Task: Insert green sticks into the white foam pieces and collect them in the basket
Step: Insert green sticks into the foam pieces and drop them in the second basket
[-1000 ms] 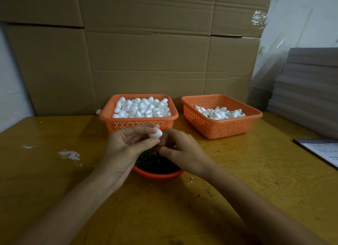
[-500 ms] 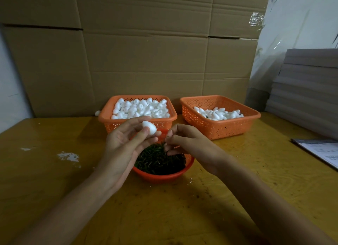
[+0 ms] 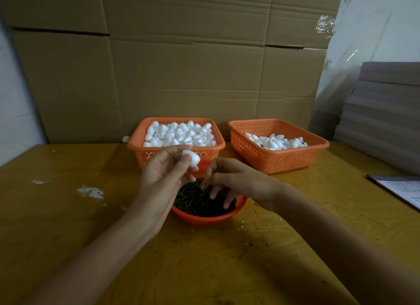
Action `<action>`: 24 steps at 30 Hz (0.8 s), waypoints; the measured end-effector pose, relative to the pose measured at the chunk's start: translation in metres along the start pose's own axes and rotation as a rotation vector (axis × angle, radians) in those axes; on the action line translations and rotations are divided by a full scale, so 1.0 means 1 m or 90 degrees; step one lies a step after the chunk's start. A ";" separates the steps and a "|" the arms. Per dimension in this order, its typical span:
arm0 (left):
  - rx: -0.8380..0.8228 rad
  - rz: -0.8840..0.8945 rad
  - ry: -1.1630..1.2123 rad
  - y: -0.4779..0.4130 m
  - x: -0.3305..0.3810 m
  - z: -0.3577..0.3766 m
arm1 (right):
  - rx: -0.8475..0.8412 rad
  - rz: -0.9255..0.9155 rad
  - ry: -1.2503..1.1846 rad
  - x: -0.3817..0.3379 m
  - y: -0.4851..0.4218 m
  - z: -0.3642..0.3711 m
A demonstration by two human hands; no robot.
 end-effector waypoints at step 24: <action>-0.024 -0.031 -0.007 0.003 -0.001 0.002 | 0.092 -0.285 -0.208 0.005 0.013 -0.017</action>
Point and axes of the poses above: each hand's wrist, its own y-axis away from the middle knuckle, its own z-axis out of the palm, x = y × z, the point moved 6 cm from there along -y, towards the middle knuckle, and after that the axes turned 12 degrees about z, right-handed, at the moved point
